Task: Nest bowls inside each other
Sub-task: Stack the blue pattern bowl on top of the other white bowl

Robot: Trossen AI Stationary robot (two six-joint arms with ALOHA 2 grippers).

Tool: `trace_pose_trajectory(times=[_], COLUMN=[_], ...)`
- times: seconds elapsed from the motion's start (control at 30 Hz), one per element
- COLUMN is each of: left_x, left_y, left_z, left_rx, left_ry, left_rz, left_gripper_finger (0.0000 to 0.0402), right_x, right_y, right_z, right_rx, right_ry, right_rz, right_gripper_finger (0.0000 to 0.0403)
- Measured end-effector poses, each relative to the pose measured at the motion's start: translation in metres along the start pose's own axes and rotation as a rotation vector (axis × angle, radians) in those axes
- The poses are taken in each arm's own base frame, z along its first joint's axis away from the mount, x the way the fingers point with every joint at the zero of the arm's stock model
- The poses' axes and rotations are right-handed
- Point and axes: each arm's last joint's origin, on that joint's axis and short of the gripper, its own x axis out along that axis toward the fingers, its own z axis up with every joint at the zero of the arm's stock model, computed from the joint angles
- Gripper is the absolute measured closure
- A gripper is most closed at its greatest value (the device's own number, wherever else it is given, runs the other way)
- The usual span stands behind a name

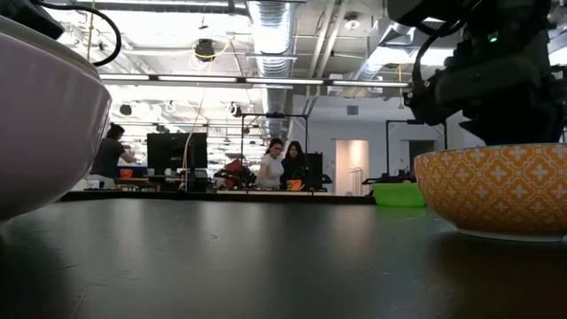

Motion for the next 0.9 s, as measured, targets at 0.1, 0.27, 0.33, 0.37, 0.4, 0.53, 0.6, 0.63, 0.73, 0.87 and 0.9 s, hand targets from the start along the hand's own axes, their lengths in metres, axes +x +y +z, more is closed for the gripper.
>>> trace_pose_trajectory(times=[0.1,0.27,0.33,0.37,0.4,0.53,0.6,0.63,0.73,0.87,0.9], left_x=[0.0,0.0,0.0,0.0,0.0,0.0,0.0,0.0,0.0,0.0,0.0], left_y=[0.0,0.0,0.0,0.0,0.0,0.0,0.0,0.0,0.0,0.0,0.0], left_z=[0.0,0.0,0.0,0.0,0.0,0.0,0.0,0.0,0.0,0.0,0.0], left_rx=[0.0,0.001,0.0,0.0,0.0,0.0,0.0,0.0,0.0,0.001,0.0], left_ry=[0.0,0.0,0.0,0.0,0.0,0.0,0.0,0.0,0.0,0.0,0.0], left_rz=[0.0,0.0,0.0,0.0,0.0,0.0,0.0,0.0,0.0,0.0,0.0], left_gripper_finger=[0.0274,0.0274,0.0274,0.0274,0.0274,0.0274,0.0274,0.0274,0.0274,0.0274,0.0274], right_x=[-0.003,-0.021,-0.037,-0.045,-0.054,-0.084,-0.102,-0.11,-0.13,-0.147,-0.15], right_y=[-0.005,-0.015,-0.018,-0.019,-0.019,-0.01,-0.001,0.005,0.03,0.067,0.077], right_z=[0.002,0.005,0.007,0.008,0.01,0.018,0.024,0.027,0.039,0.058,0.063], right_rx=[0.008,0.027,0.034,0.039,0.044,0.057,0.031,0.009,-0.077,-0.212,-0.246], right_ry=[0.008,-0.003,-0.027,-0.045,-0.063,-0.164,-0.24,-0.279,-0.383,-0.497,-0.521], right_rz=[-0.022,0.013,0.054,0.081,0.11,0.209,0.257,0.29,0.379,0.437,0.447], right_gripper_finger=[0.0357,0.0379,0.0382,0.0385,0.0389,0.039,0.039,0.039,0.039,0.039,0.039])
